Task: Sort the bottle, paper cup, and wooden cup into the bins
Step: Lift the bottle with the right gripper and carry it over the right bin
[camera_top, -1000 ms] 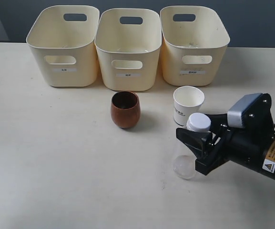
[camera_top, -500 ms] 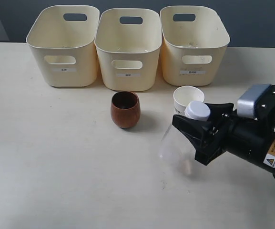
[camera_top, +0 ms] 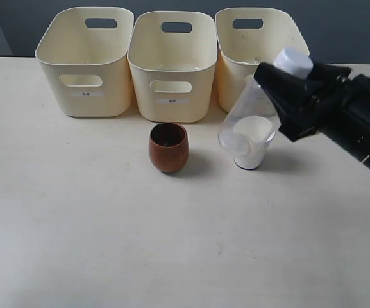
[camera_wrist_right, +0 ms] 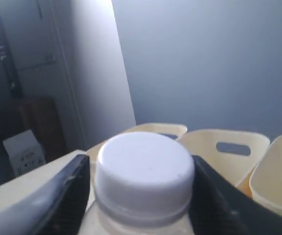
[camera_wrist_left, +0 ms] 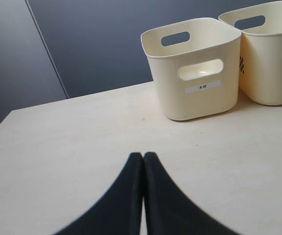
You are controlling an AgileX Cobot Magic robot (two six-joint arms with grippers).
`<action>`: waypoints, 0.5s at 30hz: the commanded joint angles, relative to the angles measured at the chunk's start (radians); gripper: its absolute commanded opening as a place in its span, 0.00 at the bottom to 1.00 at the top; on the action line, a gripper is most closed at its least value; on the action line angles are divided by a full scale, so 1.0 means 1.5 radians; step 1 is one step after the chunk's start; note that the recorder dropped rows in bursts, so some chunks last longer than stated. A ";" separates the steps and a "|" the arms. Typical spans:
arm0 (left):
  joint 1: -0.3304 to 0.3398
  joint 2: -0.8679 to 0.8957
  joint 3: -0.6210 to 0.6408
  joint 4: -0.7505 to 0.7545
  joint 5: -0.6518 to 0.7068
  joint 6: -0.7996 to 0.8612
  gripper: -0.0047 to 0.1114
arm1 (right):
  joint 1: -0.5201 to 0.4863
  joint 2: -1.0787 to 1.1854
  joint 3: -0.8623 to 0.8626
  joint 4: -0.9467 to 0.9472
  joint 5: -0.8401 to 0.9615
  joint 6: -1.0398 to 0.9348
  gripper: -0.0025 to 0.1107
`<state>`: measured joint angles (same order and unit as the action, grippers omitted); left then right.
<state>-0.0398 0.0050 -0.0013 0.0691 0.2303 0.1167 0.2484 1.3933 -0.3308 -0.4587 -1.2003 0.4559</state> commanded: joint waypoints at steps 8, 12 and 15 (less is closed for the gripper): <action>-0.002 -0.003 0.001 0.000 -0.003 -0.001 0.04 | 0.003 -0.014 -0.135 0.068 0.187 -0.003 0.02; -0.002 -0.003 0.001 0.000 -0.003 -0.001 0.04 | 0.003 -0.014 -0.163 0.096 0.199 -0.038 0.02; -0.002 -0.003 0.001 0.000 -0.003 -0.001 0.04 | 0.003 -0.014 -0.183 0.123 0.205 -0.082 0.02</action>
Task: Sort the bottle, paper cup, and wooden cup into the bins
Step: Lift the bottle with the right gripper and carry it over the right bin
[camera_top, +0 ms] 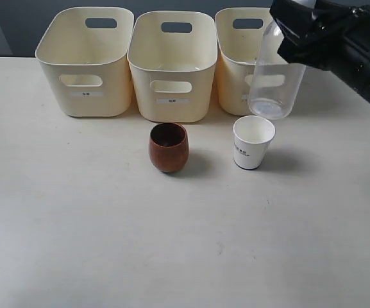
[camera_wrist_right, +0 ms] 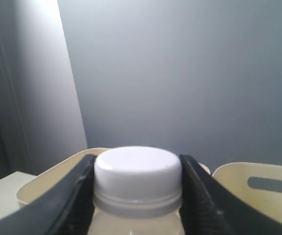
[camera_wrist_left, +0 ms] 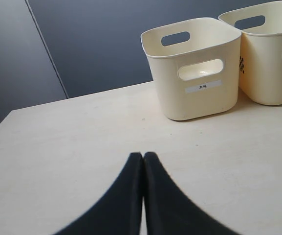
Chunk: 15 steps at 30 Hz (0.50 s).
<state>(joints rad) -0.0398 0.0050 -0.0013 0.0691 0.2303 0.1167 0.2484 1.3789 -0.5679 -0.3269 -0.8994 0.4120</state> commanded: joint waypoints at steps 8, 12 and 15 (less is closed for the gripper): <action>-0.002 -0.003 0.001 0.000 -0.003 -0.001 0.04 | 0.003 0.004 -0.091 0.103 0.079 -0.119 0.02; -0.002 -0.003 0.001 0.000 -0.003 -0.001 0.04 | 0.003 0.040 -0.130 0.103 0.100 -0.136 0.02; -0.002 -0.003 0.001 0.000 -0.005 -0.001 0.04 | 0.003 0.074 -0.158 0.103 0.108 -0.136 0.02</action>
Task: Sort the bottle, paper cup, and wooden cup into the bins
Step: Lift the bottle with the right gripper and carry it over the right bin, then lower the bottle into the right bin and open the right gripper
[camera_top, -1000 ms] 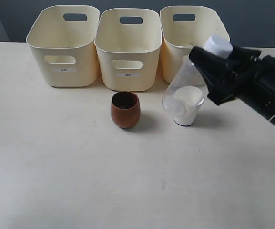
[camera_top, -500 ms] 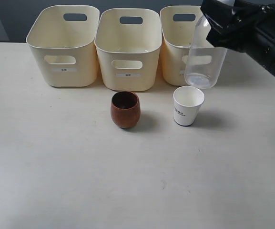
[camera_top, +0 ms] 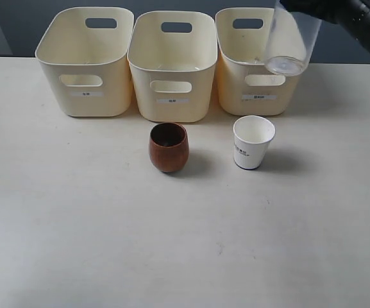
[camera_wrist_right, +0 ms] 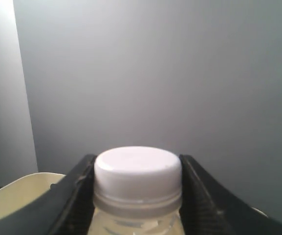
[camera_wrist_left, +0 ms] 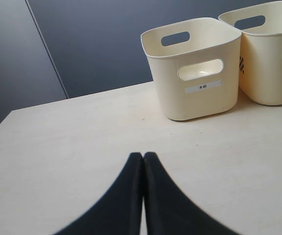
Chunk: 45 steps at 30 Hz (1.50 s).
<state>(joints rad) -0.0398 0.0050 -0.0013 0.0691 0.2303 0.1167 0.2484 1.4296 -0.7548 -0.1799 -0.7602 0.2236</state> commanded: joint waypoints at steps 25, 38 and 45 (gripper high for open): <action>-0.002 -0.003 0.001 0.000 -0.005 -0.001 0.04 | 0.003 0.325 -0.294 0.145 -0.026 -0.078 0.02; -0.002 -0.003 0.001 0.000 -0.003 -0.001 0.04 | 0.001 0.405 -0.355 0.185 -0.024 -0.212 0.02; -0.002 -0.003 0.001 0.000 -0.003 -0.001 0.04 | 0.001 0.427 -0.358 0.185 -0.029 -0.214 0.02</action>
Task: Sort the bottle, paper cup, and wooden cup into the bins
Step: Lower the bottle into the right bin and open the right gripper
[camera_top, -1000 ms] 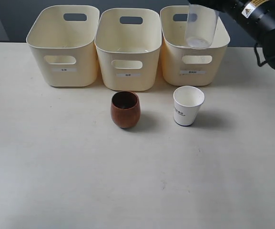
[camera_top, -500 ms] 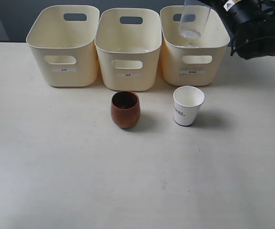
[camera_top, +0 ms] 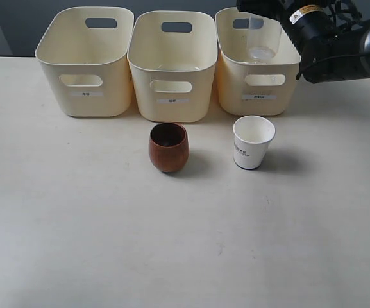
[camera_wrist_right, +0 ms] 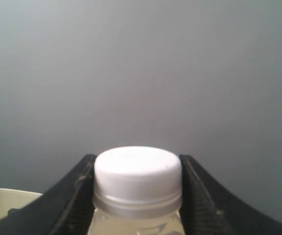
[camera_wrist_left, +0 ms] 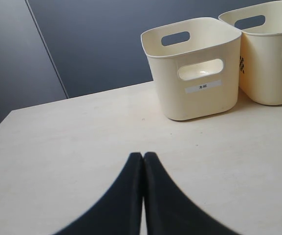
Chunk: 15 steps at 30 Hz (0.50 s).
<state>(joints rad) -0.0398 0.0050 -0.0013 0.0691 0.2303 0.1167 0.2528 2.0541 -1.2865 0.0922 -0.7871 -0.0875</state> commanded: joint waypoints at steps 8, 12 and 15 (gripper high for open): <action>-0.002 -0.003 0.001 0.000 -0.003 -0.001 0.04 | -0.002 0.014 -0.005 0.006 -0.013 0.000 0.58; -0.002 -0.003 0.001 0.000 -0.003 -0.001 0.04 | -0.002 0.010 -0.005 0.055 -0.006 0.006 0.75; -0.002 -0.003 0.001 0.000 -0.003 -0.001 0.04 | 0.000 0.001 -0.005 0.069 0.026 0.011 0.75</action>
<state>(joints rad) -0.0398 0.0050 -0.0013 0.0691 0.2303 0.1167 0.2528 2.0757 -1.2872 0.1674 -0.7794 -0.0782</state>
